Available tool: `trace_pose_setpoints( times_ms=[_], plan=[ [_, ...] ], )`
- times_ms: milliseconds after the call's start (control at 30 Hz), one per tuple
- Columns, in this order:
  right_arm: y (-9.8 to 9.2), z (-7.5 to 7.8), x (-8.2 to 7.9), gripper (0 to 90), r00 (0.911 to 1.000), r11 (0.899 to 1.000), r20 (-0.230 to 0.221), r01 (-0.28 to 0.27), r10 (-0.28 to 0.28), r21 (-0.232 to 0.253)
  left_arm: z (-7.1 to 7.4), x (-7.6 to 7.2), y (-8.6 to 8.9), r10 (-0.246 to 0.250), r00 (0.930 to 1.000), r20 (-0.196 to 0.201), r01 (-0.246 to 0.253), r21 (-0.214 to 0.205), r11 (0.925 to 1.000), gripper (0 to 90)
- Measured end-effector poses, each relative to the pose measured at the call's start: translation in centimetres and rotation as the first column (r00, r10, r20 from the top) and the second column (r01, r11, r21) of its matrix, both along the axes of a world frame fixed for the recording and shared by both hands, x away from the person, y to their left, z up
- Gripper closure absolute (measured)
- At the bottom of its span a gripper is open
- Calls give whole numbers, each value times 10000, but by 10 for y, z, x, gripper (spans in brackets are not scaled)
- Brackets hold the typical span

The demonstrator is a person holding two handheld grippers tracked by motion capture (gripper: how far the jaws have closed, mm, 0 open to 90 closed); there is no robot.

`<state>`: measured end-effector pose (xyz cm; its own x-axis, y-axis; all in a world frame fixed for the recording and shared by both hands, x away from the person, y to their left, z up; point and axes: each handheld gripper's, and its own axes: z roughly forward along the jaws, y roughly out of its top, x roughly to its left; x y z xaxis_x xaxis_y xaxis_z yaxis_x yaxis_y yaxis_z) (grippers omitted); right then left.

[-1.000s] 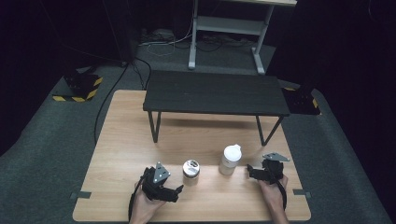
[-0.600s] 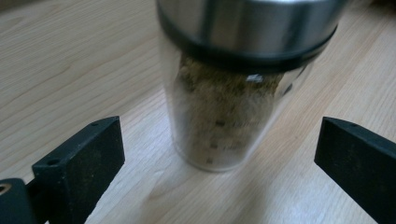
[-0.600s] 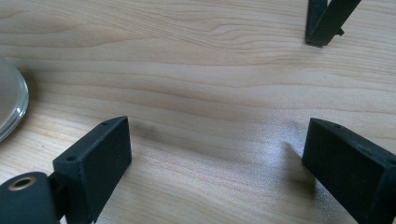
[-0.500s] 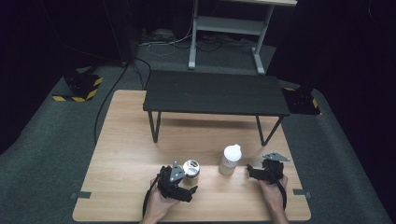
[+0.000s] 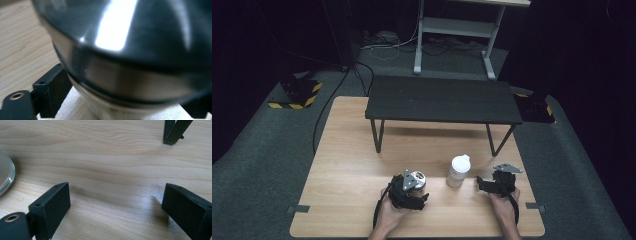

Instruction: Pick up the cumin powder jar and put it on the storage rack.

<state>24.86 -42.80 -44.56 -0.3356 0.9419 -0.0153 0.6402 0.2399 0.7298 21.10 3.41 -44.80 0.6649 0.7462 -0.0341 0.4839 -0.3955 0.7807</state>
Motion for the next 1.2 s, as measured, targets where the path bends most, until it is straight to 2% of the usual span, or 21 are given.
trace_pose_setpoints(
  times_ms=[200,500,900,967,1200],
  plan=[
    [0,0,0,77,10000,10000,5,4,-4,-3,-2,0,-4,214,9998,7,-214,64,9997,181],
    [0,0,0,79,10000,10000,11,19,-19,-6,-3,-3,-5,94,9997,209,-96,99,9999,313],
    [0,0,0,80,10000,10000,4,43,-43,-1,2,-3,-8,-17,9997,255,8,330,9995,317],
    [1,0,0,80,10000,10000,6,49,-49,-7,5,-2,-5,-74,9997,227,69,206,9998,318],
    [1,0,0,80,10000,10000,5,50,-50,-5,23,1,-6,-148,9995,268,138,378,9992,318]
  ],
)
